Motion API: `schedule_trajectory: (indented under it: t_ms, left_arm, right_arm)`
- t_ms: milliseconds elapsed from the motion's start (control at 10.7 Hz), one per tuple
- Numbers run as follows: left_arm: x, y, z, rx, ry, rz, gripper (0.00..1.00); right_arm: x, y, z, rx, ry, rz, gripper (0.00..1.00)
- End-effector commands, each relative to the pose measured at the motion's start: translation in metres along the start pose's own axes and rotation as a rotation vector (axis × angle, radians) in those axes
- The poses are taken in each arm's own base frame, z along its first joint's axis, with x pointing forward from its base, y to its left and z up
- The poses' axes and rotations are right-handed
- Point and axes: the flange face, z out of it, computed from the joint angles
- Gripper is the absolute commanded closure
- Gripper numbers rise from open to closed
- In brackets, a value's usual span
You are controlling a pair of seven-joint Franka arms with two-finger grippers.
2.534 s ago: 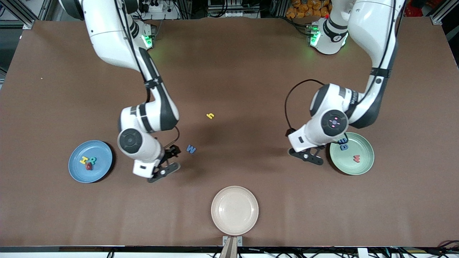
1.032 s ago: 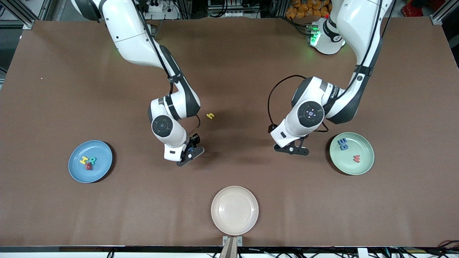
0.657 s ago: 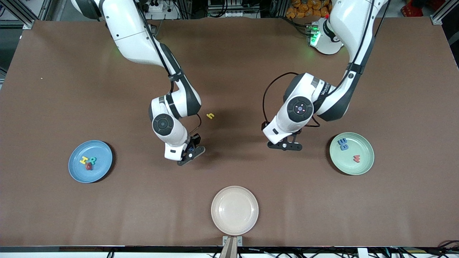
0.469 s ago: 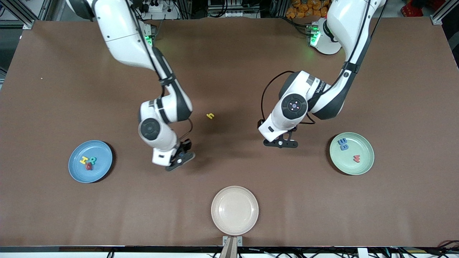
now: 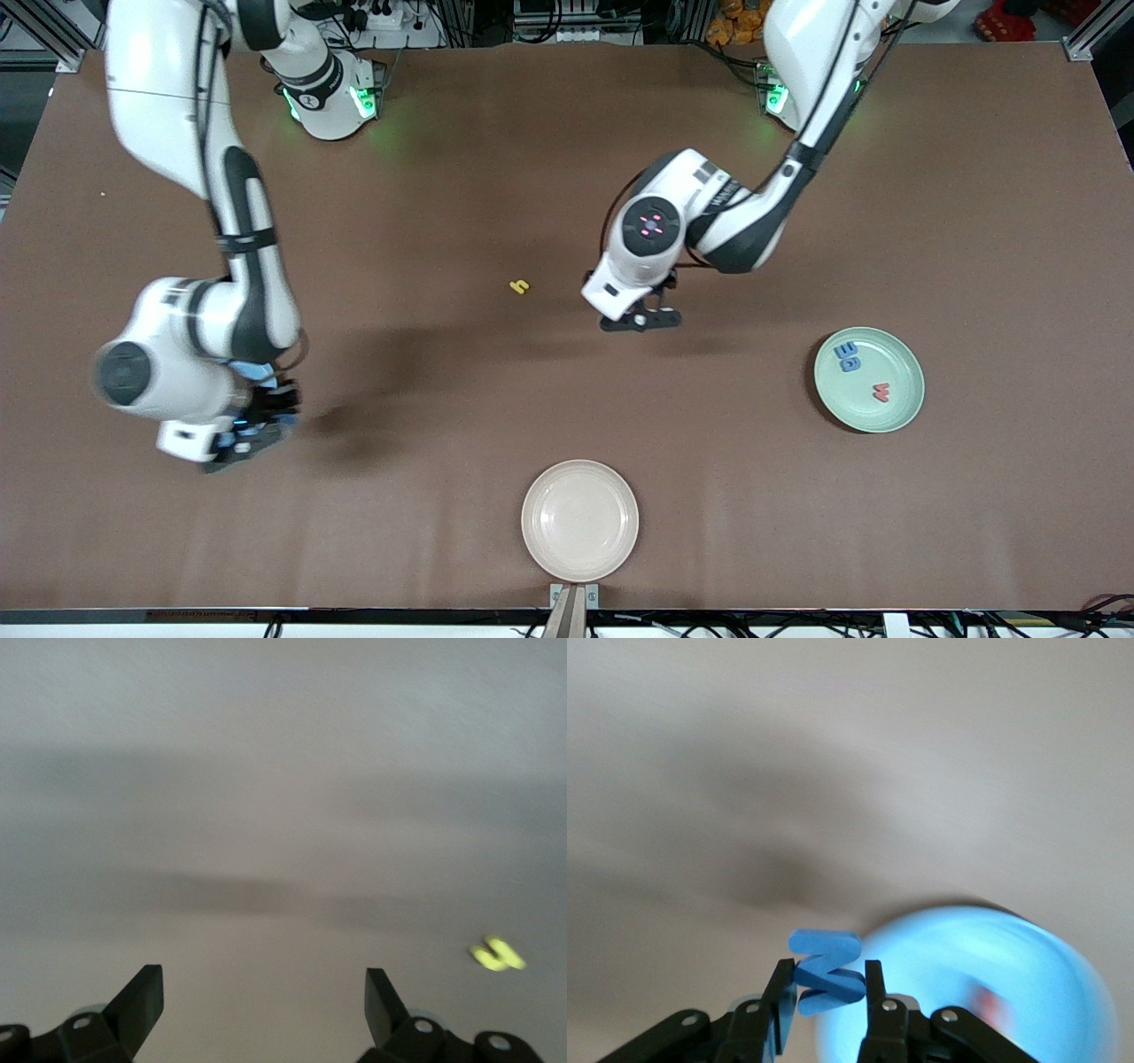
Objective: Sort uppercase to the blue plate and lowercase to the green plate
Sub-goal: 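Carry the M to the blue plate while the left gripper reaches the y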
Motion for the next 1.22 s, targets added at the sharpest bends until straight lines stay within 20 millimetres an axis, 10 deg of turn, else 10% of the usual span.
schedule_trajectory:
  t_ms: [0, 94, 188, 469, 1126]
  left_arm:
    - [-0.015, 0.050, 0.012, -0.026, 0.001, -0.135, 0.00]
    - [-0.022, 0.064, 0.017, -0.045, 0.007, -0.204, 0.00]
    - [-0.031, 0.081, 0.029, -0.072, 0.012, -0.280, 0.00]
    - [-0.044, 0.124, 0.060, -0.132, 0.011, -0.485, 0.00]
    - [-0.040, 0.134, 0.111, -0.109, -0.015, -0.590, 0.00]
  right_arm:
    - [-0.030, 0.046, -0.006, -0.015, -0.023, 0.022, 1.00]
    - [-0.038, 0.057, -0.001, -0.010, -0.032, 0.022, 0.68]
    - [-0.042, 0.060, 0.002, -0.006, -0.036, 0.029, 0.01]
    - [-0.044, 0.064, 0.001, -0.001, -0.030, -0.063, 0.00]
    - [-0.040, 0.052, -0.022, 0.036, -0.031, -0.048, 0.00]
